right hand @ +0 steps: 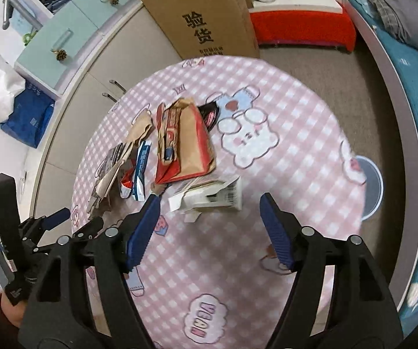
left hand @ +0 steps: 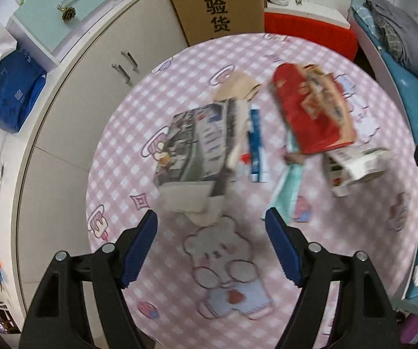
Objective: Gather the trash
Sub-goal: 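Return to the table and grasp the folded newspaper with the left gripper, then grasp the white medicine box with the right gripper while the left holds the newspaper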
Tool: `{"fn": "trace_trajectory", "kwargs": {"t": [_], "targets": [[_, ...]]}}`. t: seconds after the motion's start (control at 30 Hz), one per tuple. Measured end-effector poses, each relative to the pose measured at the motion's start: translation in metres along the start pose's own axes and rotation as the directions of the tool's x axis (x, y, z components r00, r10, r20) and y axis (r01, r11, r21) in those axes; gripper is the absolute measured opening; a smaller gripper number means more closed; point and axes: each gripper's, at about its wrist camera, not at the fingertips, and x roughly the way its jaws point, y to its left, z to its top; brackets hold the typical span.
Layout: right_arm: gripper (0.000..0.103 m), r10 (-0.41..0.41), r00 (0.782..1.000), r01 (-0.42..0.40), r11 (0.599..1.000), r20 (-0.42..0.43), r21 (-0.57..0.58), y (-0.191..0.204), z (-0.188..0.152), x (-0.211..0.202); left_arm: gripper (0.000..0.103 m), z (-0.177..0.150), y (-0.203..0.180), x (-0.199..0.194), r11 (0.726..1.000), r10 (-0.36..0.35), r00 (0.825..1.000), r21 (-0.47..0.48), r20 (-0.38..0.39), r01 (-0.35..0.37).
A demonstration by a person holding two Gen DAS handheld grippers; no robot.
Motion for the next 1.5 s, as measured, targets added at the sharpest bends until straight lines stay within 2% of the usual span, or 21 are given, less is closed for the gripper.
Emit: {"fn": "trace_trajectory", "kwargs": {"t": [0.23,0.3,0.37,0.43,0.53,0.7,0.73,0.8,0.87,0.97,1.03,1.1,1.17,1.23,1.33,1.43,1.5], "targets": [[0.078,-0.025,0.998,0.026,1.0,-0.049,0.005,0.019,-0.005,0.036,0.075,0.011,-0.001,0.022,0.993,0.029,0.999,0.116,0.033,-0.033],[0.078,-0.062,0.996,0.06,0.998,-0.071,-0.021,0.025,-0.003,0.051,0.075,0.016,0.002,0.028,0.992,0.006,1.0,0.125,0.025,-0.009],[0.08,-0.086,0.993,0.082,0.996,-0.078,-0.043,0.029,-0.001,0.061,0.064,0.019,0.005,0.031,0.992,-0.02,0.999,0.124,0.026,0.017],[0.081,-0.12,0.99,0.115,0.991,-0.077,-0.076,0.033,0.001,0.071,0.037,0.024,0.009,0.033,0.99,-0.074,0.997,0.117,0.006,0.073],[0.08,-0.116,0.989,0.108,0.99,-0.091,-0.093,0.034,0.006,0.081,0.018,0.027,0.011,0.026,0.991,-0.089,0.996,0.106,0.031,0.085],[0.057,-0.087,0.99,0.076,0.992,-0.112,-0.102,0.032,0.012,0.083,0.004,0.036,0.032,-0.001,0.993,-0.116,0.989,0.025,0.094,0.114],[0.053,-0.081,0.99,0.07,0.992,-0.112,-0.103,0.032,0.012,0.081,0.003,0.037,0.036,-0.005,0.992,-0.124,0.987,0.006,0.101,0.124],[0.052,-0.068,0.992,0.057,0.993,-0.108,-0.101,0.032,0.012,0.075,0.003,0.041,0.045,-0.018,0.987,-0.146,0.981,-0.05,0.127,0.153],[0.051,-0.055,0.994,0.044,0.993,-0.1,-0.106,0.033,0.011,0.067,0.003,0.043,0.047,-0.031,0.987,-0.134,0.979,-0.071,0.154,0.146],[0.05,-0.046,0.995,0.035,0.993,-0.091,-0.115,0.034,0.011,0.06,0.003,0.049,0.04,-0.053,0.984,-0.146,0.968,-0.071,0.203,0.163],[0.046,-0.034,0.996,0.025,0.993,-0.083,-0.112,0.031,0.011,0.051,0.003,0.052,0.034,-0.065,0.983,-0.155,0.961,-0.057,0.227,0.172],[0.017,-0.017,0.997,0.01,0.994,-0.074,-0.104,0.027,0.013,0.04,0.003,0.057,0.021,-0.079,0.983,-0.167,0.952,-0.031,0.255,0.181],[0.012,-0.005,0.998,-0.001,0.996,-0.069,-0.094,0.021,0.014,0.032,0.003,0.06,0.009,-0.089,0.982,-0.179,0.945,-0.011,0.272,0.189],[0.012,-0.012,0.998,0.005,0.993,-0.065,-0.115,0.014,0.016,0.025,0.003,0.063,-0.009,-0.097,0.981,-0.19,0.94,0.02,0.284,0.192],[0.008,0.033,0.996,-0.04,0.996,-0.086,-0.083,-0.003,0.016,0.022,0.003,0.066,-0.03,-0.103,0.979,-0.202,0.938,0.034,0.281,0.2],[0.008,0.06,0.992,-0.069,0.995,-0.113,-0.07,-0.012,0.014,0.021,0.003,0.068,-0.05,-0.105,0.979,-0.203,0.942,0.045,0.266,0.198],[0.009,0.101,0.988,-0.103,0.995,-0.119,-0.012,-0.019,0.011,0.02,0.003,0.066,-0.058,-0.104,0.98,-0.199,0.946,0.052,0.256,0.192]]}}
